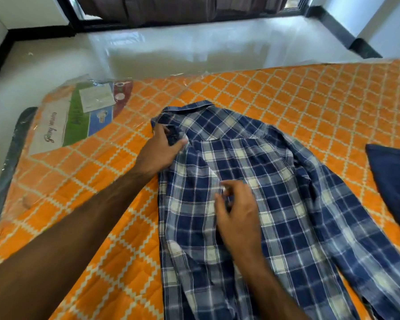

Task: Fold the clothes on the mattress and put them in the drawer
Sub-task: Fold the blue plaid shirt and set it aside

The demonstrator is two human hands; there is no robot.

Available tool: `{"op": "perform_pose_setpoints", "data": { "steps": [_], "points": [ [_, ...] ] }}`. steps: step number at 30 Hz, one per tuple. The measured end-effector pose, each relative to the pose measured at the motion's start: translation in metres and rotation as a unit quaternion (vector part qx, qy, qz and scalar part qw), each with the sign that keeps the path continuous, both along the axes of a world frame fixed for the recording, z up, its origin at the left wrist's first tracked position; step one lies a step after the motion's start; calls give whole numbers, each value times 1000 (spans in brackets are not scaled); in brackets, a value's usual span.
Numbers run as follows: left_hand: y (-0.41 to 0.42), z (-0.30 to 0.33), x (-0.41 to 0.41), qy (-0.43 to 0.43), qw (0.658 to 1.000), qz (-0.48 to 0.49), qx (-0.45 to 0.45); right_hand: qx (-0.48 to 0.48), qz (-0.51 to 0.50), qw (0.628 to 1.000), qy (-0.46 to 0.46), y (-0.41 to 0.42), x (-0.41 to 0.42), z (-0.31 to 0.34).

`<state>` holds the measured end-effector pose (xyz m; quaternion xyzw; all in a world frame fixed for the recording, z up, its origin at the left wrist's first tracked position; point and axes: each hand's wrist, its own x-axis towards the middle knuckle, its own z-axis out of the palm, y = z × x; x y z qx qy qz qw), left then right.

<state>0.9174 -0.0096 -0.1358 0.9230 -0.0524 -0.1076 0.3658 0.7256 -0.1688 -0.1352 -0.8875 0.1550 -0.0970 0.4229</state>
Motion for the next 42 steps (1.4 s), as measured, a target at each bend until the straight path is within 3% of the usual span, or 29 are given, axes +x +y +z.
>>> {"op": "perform_pose_setpoints", "data": {
  "steps": [1, 4, 8, 11, 13, 15, 17, 19, 20, 22, 25, 28, 32, 36, 39, 42],
  "points": [
    [-1, 0, 0, 6, 1000, -15, -3, 10, -13, 999, 32, -11, 6, -2],
    [-6, -6, 4, -10, 999, -41, -20, 182, 10, 972, 151, -27, 21, -2],
    [1, -12, 3, -18, 992, 75, -98, 232, -29, 964, 129, -32, 29, -9],
    [8, -5, -9, 52, 982, 108, -147, 303, -42, 943, 129, -32, 18, -8],
    [10, 7, -36, 103, 981, 75, -147, 269, 4, 949, 164, -29, 0, -4],
    [11, 18, -70, 100, 985, 29, -140, 208, 38, 960, 183, -26, -17, -1],
    [16, 22, -111, -3, 997, -31, -65, 183, 60, 961, 199, -22, -37, 5],
    [22, 15, -140, -128, 989, -59, 36, 158, 88, 959, 218, -19, -53, 7],
    [24, 10, -150, -147, 985, -61, 75, 148, 96, 957, 229, -19, -60, 8],
    [27, 0, -166, -105, 990, -58, 79, 148, 107, 953, 243, -18, -73, 13],
    [27, -8, -174, 16, 999, -30, -34, 156, 115, 945, 262, -21, -84, 14],
    [28, -6, -186, 14, 999, -22, -41, 82, 137, 952, 262, -19, -101, 12],
    [27, 2, -229, -36, 997, -65, 20, -55, 162, 952, 253, -9, -130, 21],
    [24, 13, -297, 55, 998, -30, -21, -102, 157, 953, 239, 3, -180, 42],
    [24, 20, -337, 156, 973, 81, -149, -144, 170, 937, 268, 6, -218, 55],
    [24, 29, -380, 267, 921, 125, -253, -143, 195, 931, 275, 3, -245, 59]
  ]
}}
